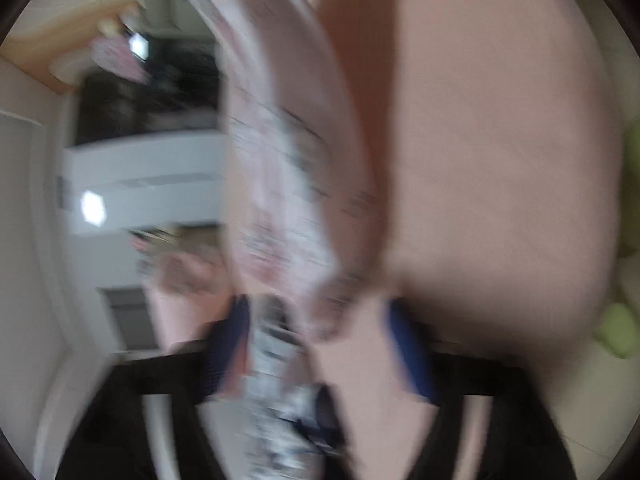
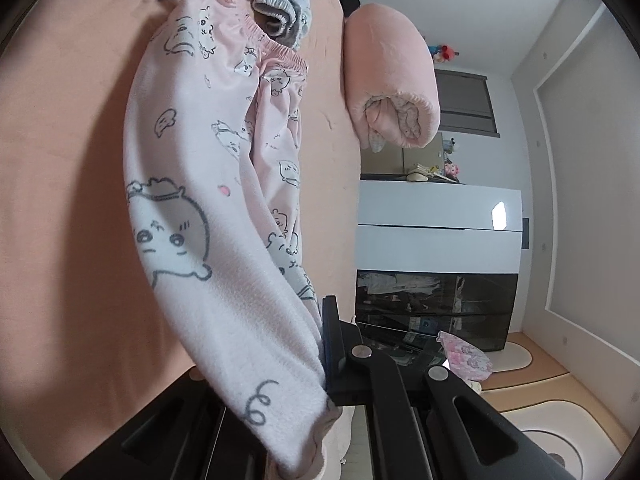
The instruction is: Fold clothes
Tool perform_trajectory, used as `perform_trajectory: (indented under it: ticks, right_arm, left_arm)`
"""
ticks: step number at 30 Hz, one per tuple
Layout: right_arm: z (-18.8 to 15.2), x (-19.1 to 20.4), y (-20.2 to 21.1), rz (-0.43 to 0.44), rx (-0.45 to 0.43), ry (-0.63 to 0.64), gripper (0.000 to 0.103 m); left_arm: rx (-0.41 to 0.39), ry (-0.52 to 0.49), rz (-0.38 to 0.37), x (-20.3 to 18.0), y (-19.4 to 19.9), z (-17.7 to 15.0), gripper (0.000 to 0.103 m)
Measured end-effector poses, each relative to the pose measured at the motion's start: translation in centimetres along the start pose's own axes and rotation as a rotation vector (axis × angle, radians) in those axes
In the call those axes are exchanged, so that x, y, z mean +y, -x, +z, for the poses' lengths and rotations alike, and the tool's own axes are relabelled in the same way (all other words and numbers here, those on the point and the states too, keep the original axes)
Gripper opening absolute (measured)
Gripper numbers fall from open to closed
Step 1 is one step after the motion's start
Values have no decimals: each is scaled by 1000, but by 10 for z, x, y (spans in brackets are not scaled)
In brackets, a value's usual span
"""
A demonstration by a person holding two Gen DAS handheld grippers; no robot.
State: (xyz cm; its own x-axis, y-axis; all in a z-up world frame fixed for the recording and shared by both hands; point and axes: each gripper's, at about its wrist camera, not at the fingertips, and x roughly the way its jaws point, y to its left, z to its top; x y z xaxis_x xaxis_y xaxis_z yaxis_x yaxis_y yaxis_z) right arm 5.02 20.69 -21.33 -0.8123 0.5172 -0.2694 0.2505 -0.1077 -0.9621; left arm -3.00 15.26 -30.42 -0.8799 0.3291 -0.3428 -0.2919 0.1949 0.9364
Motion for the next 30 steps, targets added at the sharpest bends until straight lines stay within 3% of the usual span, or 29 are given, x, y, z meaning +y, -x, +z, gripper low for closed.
perform_trajectory:
  ticks: [2,6,10,16,23,25,30]
  right_arm:
    - [-2,-4,0,24,0,-23,2]
    - [-1,-17,-2,47,-1,-66,2]
    - [1,-26,-2,60,-7,-97,2]
    - [1,-29,-2,52,-32,-61,2]
    - [-2,-39,-4,66,-32,-87,2]
    - [-3,-41,-3,62,-36,-89,2]
    - [-8,-37,-1,35,-46,-63,2]
  left_arm:
    - [-33,28,-33,4,11,5,102]
    - [-60,88,-117,7,22,17,103]
    - [-85,145,-132,7,26,35,103]
    - [-167,203,-21,14,30,49,103]
    - [-165,250,-30,19,11,59,103]
    - [-188,255,-1,21,10,56,103]
    - [-116,228,75,23,-20,44,103]
